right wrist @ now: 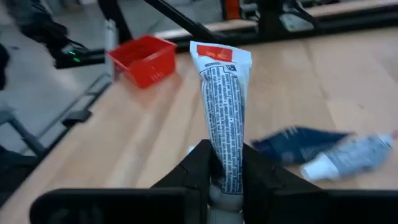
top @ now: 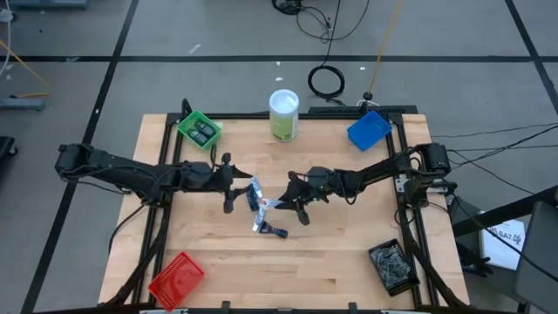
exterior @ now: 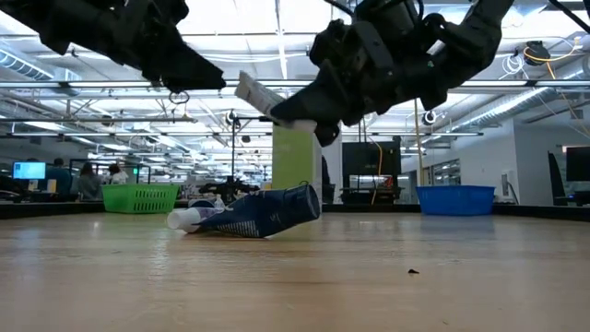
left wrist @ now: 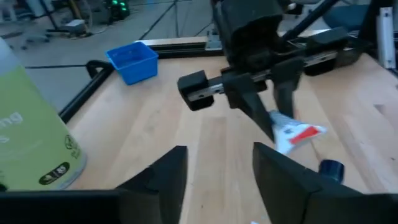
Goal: Pick & Place Travel size toiletries
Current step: Put the right white toothpaste into the red bin
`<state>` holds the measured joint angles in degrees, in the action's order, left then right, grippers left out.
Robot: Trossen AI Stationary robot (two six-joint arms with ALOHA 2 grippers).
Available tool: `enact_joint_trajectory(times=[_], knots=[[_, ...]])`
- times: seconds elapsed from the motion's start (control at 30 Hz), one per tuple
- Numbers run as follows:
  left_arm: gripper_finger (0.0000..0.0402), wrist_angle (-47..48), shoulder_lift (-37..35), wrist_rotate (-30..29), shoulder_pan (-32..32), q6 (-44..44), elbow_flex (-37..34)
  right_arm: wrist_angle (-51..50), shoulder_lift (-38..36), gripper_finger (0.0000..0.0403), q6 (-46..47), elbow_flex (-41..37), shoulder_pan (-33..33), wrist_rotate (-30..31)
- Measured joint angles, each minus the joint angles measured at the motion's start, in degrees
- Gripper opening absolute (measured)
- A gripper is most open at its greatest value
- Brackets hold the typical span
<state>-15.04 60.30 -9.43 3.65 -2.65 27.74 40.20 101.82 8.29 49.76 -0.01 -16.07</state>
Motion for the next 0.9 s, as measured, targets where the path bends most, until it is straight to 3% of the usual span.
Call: enact_joint_trajectory(times=[0.3, 0.6, 0.9], knots=[[0.0284, -0.05, 5.83, 0.32, 5.35, -5.44, 3.49, 3.44, 0.00, 0.0042, 0.89, 0.00, -1.55, -2.21], [0.0289, -6.04, 15.90, -0.11, 5.98, -11.47, 5.88, 6.81, -0.04, 0.0040, 1.53, 0.00, -1.49, -6.58], [0.0289, -7.72, 18.18, 0.35, 5.98, -14.67, 9.52, 6.26, -0.04, 0.0042, 1.97, 0.00, -1.43, -6.61]])
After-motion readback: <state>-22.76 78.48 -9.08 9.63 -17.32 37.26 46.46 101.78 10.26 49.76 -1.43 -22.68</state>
